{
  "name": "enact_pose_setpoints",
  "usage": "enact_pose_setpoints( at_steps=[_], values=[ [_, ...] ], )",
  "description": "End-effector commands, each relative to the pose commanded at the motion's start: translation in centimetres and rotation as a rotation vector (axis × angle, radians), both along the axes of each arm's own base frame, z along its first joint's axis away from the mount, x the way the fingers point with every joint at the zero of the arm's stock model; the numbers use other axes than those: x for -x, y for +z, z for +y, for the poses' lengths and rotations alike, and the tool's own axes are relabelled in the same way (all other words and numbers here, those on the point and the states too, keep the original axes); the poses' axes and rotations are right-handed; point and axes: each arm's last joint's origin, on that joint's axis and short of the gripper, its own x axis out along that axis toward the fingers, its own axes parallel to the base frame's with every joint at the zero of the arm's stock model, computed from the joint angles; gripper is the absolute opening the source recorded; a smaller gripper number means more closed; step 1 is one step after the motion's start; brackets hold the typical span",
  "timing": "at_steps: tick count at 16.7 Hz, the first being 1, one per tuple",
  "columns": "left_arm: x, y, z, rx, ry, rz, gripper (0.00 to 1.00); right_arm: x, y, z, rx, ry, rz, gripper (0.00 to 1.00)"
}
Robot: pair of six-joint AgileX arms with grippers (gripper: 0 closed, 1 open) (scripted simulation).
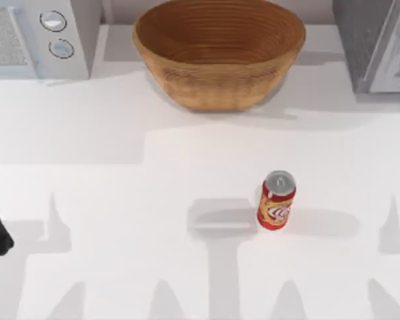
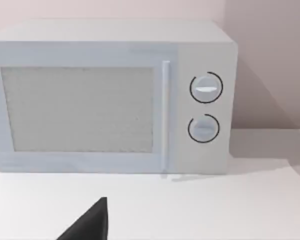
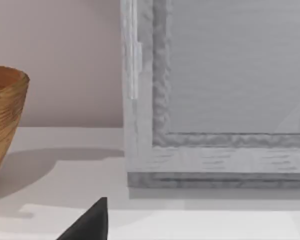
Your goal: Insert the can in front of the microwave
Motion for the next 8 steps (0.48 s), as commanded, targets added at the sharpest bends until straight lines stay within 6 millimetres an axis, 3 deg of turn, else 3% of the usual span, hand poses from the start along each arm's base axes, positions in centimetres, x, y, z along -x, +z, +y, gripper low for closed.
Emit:
enact_pose_setpoints(
  at_steps=[4,8],
  values=[
    [0.0,0.3,-0.1,0.0,-0.011,0.024,1.0,0.0,0.0,0.0,0.0,0.0,0.0,1.0],
    [-0.5,2.5,-0.8,-0.008,-0.071,0.174,1.0,0.0,0.0,0.0,0.0,0.0,0.0,1.0]
  ],
)
